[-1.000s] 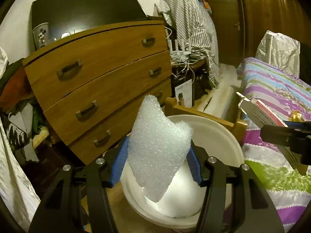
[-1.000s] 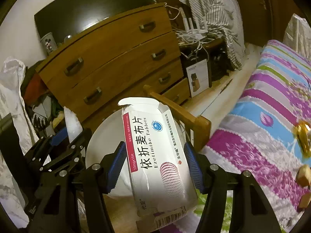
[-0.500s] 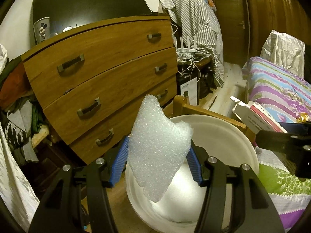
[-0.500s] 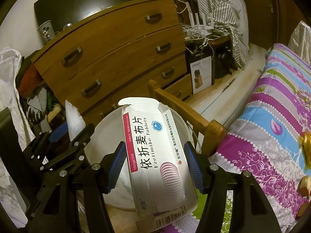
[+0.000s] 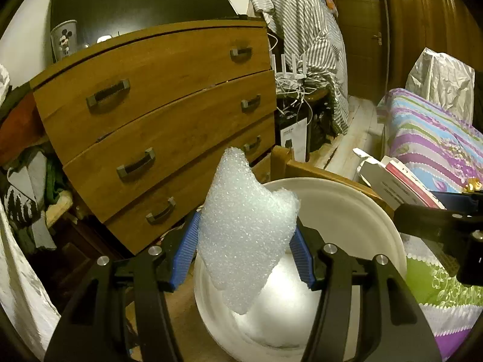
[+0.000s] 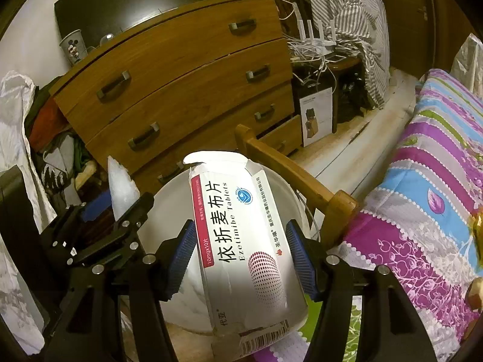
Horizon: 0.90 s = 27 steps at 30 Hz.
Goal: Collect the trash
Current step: 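Carry the box and foam sheet in both tools over the white bucket, then open both tools to drop the box and foam into the bucket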
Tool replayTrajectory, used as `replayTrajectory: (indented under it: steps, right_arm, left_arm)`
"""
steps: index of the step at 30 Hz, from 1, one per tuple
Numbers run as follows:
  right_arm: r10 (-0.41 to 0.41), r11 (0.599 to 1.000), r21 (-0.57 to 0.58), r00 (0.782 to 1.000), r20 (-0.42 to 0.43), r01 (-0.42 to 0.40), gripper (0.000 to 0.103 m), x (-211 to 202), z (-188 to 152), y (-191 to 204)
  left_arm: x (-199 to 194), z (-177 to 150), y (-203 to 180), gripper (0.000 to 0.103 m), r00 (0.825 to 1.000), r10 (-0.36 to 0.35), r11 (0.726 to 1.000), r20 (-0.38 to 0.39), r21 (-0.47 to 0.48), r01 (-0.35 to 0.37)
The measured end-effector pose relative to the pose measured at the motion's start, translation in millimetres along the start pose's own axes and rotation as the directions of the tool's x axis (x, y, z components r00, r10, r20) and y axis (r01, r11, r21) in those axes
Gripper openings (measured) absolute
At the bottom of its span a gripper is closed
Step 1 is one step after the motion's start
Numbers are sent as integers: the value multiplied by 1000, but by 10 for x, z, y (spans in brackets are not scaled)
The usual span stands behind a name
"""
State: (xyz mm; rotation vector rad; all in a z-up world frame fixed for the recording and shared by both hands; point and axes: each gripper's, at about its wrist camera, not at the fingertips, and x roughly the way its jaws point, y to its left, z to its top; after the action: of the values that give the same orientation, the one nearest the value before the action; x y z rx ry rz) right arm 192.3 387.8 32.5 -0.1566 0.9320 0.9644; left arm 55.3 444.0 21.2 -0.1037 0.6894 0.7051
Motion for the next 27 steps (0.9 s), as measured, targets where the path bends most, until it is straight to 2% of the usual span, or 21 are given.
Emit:
replayTrajectory:
  steps: [2,4,6,9,13,21,27]
  right_arm:
    - [7,1000,4,1000,0,-7,64,32,27,5]
    - [23,1000,5,1000,-3,-23,68,72,58,4]
    - [19,1000,18,1000,-7,-19,71,102,82,-24]
    - [27,999,40,1000,-4,-27,71,125,103,-90]
    - [12,999,40,1000,-3,-12,71,132,83,-153]
    - [-11,998,57,1000,25,9,71,34,-27,-258]
    - [-97,995,48,988,122,91,71,-236,-184,-313]
  left_arm:
    - [41,11,4,55,1000,-4,1000,-3,-7,4]
    - [108,31,35,59,999,-40,999,-7,-23,40]
    - [212,43,83,83,997,-60,997,-48,-45,58]
    - [293,35,189,84,994,-90,992,-69,-92,83]
    - [309,4,230,84,993,-91,990,-75,-113,82]
    - [215,-36,203,84,998,-36,996,-52,-89,31]
    - [55,-59,195,84,999,40,990,-19,-132,-42]
